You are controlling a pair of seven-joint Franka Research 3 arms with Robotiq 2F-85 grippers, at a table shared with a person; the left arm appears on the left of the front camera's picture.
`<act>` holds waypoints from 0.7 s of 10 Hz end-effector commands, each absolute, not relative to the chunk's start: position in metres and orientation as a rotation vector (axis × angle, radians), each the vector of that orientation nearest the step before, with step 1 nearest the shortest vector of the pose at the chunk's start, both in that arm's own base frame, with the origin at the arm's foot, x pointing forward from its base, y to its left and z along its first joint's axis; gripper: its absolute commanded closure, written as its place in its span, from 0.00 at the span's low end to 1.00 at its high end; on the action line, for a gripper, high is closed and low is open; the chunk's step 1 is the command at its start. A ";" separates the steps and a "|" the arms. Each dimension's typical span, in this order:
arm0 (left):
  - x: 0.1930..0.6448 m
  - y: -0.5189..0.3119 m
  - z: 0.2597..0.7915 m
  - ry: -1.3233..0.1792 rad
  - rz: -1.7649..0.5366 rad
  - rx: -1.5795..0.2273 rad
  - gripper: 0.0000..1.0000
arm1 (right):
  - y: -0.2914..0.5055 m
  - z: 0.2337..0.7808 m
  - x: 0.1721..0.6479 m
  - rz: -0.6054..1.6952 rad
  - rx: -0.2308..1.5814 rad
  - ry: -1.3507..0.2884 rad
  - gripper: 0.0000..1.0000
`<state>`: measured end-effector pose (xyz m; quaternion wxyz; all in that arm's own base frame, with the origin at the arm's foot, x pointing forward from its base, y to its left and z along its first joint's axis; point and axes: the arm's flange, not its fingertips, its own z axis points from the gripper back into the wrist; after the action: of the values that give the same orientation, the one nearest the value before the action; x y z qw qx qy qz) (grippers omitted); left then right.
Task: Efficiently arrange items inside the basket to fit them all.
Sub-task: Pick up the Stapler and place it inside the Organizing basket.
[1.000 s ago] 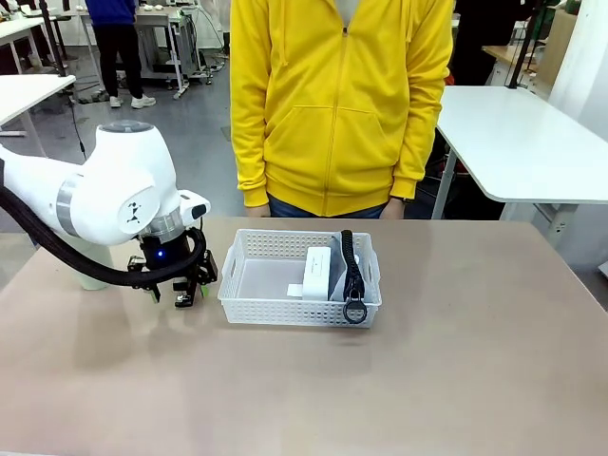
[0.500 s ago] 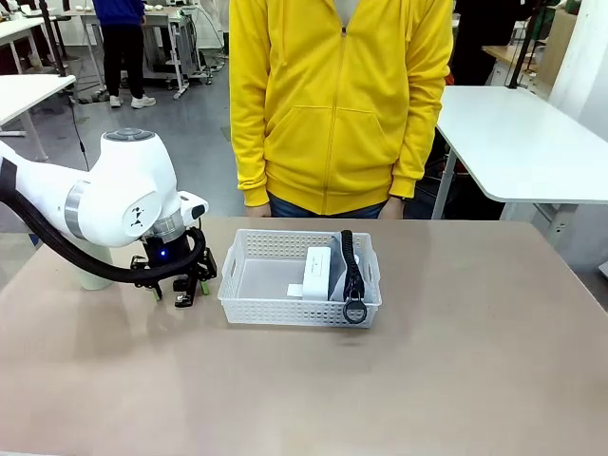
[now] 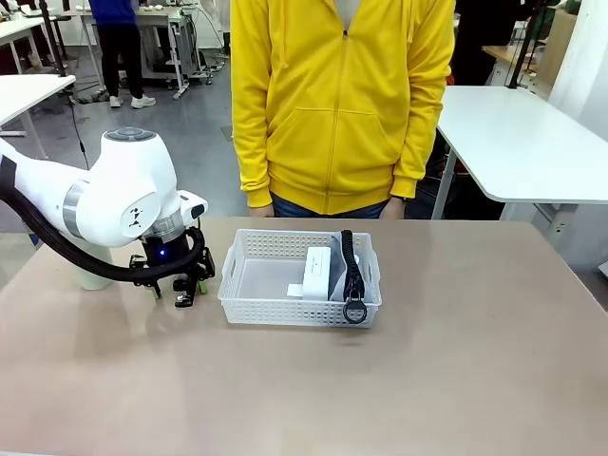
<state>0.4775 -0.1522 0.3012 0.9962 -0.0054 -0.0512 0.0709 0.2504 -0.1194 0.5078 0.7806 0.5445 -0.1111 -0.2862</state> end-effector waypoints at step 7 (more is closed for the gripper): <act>0.474 -0.159 0.304 -0.182 0.146 0.038 1.00 | -0.118 0.513 0.252 -0.618 1.196 -0.247 0.00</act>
<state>0.4784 -0.1558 0.3101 0.9950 0.0081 -0.0781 0.0622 0.2504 -0.1194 0.5078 0.7806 0.5445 -0.1111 -0.2862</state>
